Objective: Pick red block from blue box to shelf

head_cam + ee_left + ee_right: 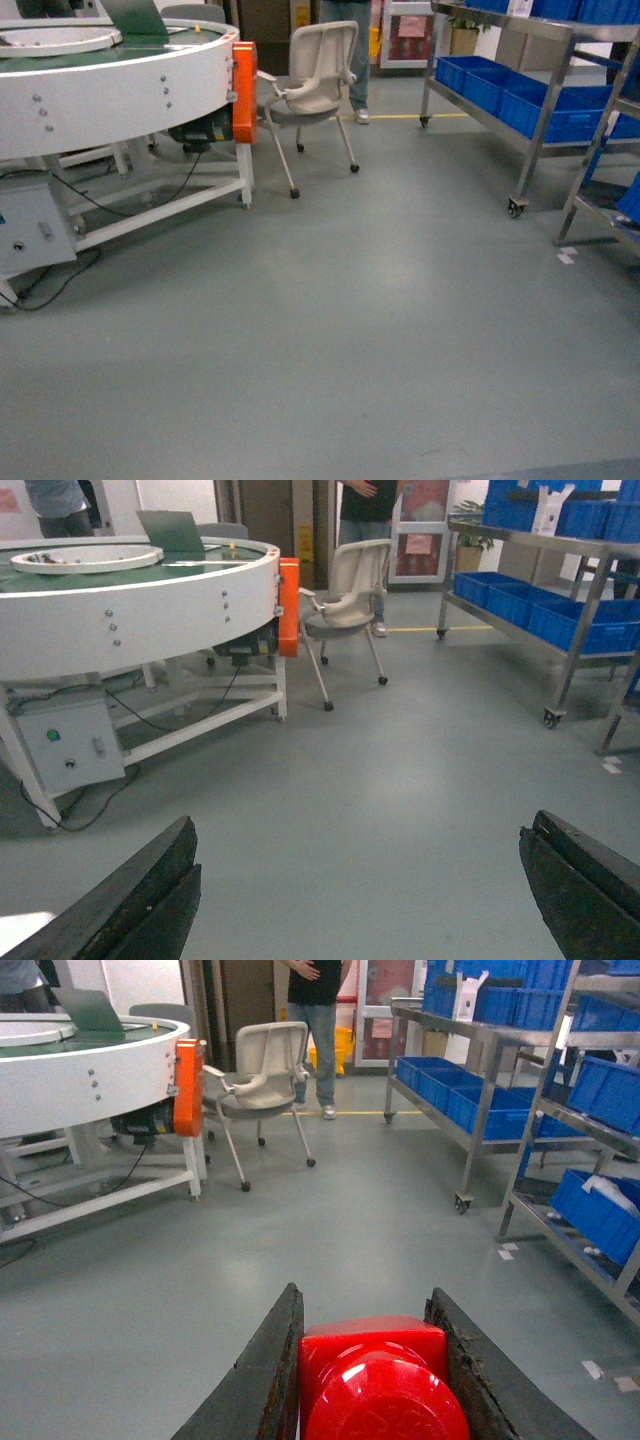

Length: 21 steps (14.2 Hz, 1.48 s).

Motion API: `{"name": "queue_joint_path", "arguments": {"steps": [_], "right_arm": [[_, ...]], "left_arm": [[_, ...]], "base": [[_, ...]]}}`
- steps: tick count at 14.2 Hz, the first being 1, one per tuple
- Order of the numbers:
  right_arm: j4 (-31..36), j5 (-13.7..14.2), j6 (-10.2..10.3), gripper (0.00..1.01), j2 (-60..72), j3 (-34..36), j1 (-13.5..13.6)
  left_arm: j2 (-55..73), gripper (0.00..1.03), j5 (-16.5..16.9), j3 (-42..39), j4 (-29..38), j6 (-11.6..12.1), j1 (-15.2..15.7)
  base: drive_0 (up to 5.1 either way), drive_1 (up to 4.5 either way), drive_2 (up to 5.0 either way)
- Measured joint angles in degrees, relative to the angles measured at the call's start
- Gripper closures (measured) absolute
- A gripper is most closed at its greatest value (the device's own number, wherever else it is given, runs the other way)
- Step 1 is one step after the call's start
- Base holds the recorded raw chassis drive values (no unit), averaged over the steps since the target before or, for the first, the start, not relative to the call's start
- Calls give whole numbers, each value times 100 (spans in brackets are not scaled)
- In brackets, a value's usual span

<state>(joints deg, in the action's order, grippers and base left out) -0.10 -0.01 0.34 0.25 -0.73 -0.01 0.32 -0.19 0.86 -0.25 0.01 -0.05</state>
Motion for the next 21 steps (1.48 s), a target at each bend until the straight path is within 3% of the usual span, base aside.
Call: {"name": "queue_joint_path", "arguments": {"steps": [21], "right_arm": [[-22,0,0,73,2,0,0]], "left_arm": [[0,5,13,0,-2,2,13]], "base": [[51,485,-382]]}}
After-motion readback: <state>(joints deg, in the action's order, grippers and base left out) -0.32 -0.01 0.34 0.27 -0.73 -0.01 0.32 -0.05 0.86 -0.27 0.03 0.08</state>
